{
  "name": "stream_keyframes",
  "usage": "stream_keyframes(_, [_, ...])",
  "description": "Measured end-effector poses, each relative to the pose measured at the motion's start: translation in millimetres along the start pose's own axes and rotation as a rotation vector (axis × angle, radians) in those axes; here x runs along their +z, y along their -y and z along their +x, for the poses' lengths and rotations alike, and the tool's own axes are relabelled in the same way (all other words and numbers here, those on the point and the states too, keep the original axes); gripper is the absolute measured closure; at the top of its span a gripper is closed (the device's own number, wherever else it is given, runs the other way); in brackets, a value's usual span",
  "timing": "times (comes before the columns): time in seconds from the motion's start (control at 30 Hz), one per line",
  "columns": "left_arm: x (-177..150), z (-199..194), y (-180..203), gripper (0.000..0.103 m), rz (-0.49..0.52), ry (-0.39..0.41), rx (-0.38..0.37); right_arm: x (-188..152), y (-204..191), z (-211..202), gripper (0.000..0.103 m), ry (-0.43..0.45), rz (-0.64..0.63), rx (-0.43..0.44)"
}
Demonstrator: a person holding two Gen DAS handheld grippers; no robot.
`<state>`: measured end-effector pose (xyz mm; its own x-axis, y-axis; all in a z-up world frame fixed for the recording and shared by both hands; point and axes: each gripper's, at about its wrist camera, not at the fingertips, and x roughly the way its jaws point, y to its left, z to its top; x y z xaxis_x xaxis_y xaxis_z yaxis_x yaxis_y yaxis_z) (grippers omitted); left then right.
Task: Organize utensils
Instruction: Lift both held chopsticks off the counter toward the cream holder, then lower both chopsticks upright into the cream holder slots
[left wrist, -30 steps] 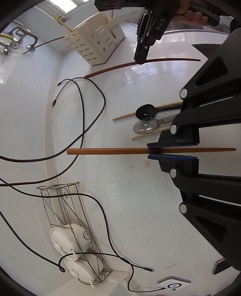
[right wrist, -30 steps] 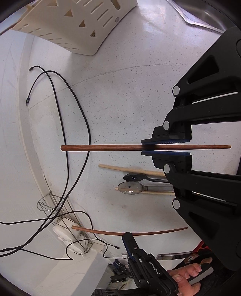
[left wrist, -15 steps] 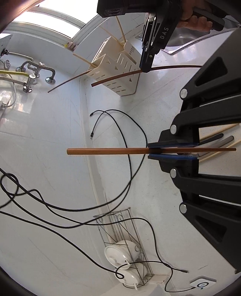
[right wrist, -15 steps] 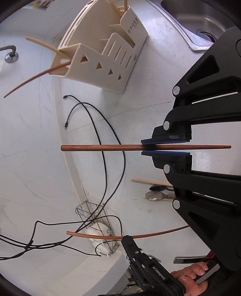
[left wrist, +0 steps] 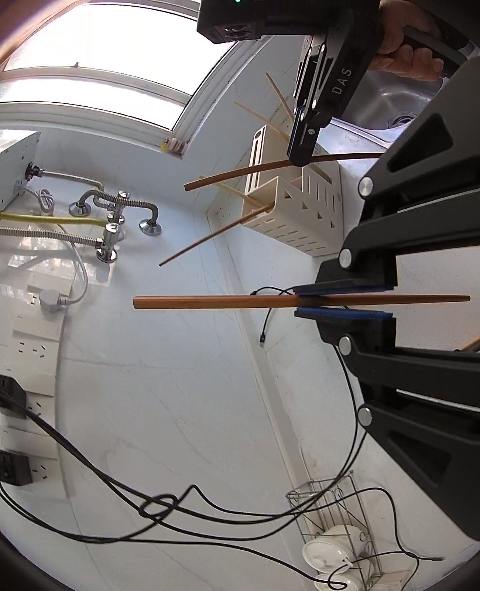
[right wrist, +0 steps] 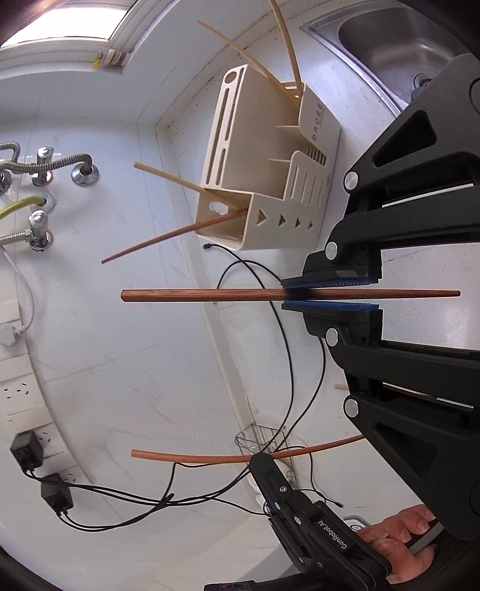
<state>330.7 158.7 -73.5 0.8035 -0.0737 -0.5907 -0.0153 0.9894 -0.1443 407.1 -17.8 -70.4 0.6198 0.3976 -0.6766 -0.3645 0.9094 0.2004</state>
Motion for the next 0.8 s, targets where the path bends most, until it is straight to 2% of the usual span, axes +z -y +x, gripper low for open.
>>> stream_keyframes(0.27, [25.3,21.0,30.1,0.097,0.044,0.054,-0.043,15.6,33.5,-26.8,0.097,0.158,0.014,-0.057])
stream_keyframes(0.8, [78.8,42.3,76.3,0.097,0.07,0.261,-0.159,39.1,124.6,-48.0,0.097,0.404,0.093,-0.149])
